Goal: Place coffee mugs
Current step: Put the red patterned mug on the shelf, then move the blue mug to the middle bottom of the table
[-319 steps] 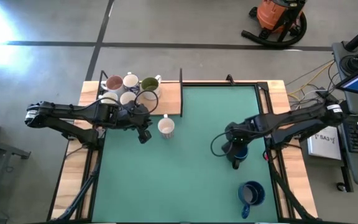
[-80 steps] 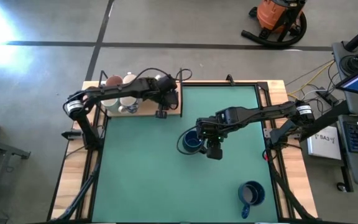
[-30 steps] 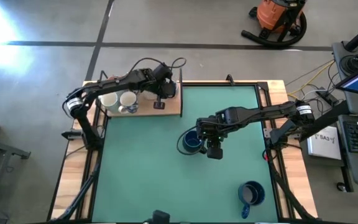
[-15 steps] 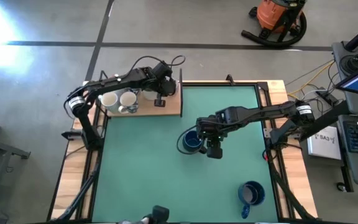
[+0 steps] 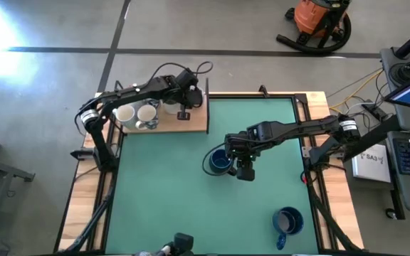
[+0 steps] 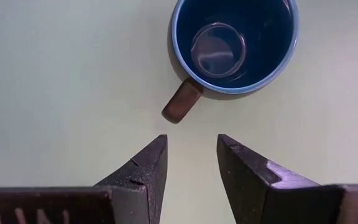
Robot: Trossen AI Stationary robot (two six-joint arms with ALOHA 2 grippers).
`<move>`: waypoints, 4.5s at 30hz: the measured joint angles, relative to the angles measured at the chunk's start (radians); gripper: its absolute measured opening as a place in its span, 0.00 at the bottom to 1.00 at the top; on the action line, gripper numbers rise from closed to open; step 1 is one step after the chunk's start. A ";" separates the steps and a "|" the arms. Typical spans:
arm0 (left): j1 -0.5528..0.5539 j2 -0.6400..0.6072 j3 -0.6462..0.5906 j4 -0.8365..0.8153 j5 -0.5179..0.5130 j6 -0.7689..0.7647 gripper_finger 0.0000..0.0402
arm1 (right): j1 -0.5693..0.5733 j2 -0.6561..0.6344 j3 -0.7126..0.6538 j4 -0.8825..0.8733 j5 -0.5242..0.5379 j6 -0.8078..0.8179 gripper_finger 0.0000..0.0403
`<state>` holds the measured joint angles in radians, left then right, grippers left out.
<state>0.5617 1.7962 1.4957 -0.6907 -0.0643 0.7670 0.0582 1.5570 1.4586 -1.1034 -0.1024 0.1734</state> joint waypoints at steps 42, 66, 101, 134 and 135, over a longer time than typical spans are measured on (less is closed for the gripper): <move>0.001 -0.016 0.198 -0.223 0.055 -0.129 0.13 | 0.003 0.000 0.000 -0.034 0.000 0.010 0.32; -0.383 -0.176 -0.002 -0.321 0.315 -0.462 0.13 | 0.199 -0.148 -0.202 -0.082 0.000 0.402 0.32; -0.851 -0.265 -0.116 -0.016 -0.113 -0.882 0.13 | 0.790 -0.293 -0.514 0.081 0.037 0.973 0.32; -0.849 -0.262 -0.117 -0.020 -0.110 -0.883 0.13 | 0.728 -0.290 -0.663 0.351 0.051 0.796 0.04; -0.849 -0.262 -0.117 -0.020 -0.110 -0.883 0.13 | 0.713 -0.290 -0.663 0.364 0.047 0.773 0.04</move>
<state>-0.2871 1.5341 1.3785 -0.7106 -0.1744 -0.1159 0.7711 1.2667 0.7952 -0.7398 -0.0550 0.9464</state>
